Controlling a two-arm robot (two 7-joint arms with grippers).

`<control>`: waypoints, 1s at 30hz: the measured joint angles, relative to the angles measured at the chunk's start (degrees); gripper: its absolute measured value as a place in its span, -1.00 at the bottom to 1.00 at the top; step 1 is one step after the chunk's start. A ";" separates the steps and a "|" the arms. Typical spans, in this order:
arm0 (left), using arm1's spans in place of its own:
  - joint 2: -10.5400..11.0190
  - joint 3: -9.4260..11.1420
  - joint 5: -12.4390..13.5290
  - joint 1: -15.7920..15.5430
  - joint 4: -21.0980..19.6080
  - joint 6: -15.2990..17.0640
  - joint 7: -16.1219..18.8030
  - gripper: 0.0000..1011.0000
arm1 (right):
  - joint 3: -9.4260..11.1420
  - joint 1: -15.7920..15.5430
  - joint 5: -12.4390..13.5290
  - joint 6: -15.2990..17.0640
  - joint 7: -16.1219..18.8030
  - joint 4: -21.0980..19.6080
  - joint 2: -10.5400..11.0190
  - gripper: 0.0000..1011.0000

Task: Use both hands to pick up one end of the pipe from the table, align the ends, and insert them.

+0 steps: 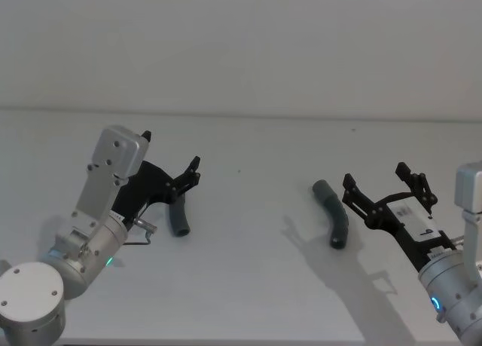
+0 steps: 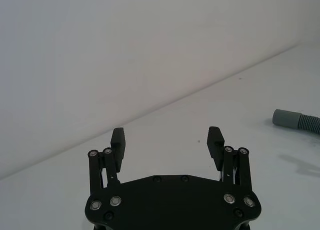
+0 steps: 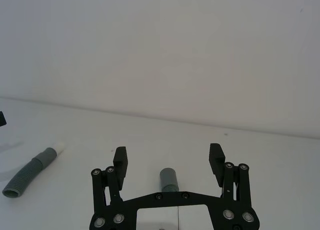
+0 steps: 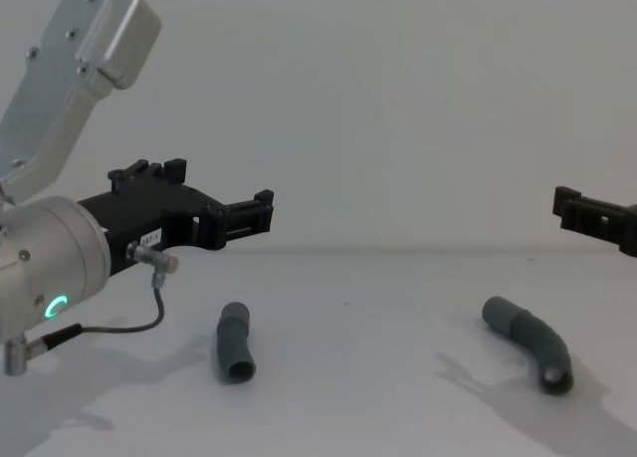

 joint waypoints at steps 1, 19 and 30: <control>0.00 0.00 0.00 0.00 0.00 0.00 0.00 0.98 | 0.00 0.00 0.00 0.00 0.00 0.00 0.00 0.98; 0.00 0.00 0.00 0.00 0.00 0.00 0.00 0.98 | 0.00 0.00 0.00 0.00 0.00 0.00 0.00 0.98; -0.04 -0.08 0.00 0.00 -0.13 0.58 0.00 0.98 | 0.00 0.00 0.00 0.00 0.00 0.00 0.00 0.98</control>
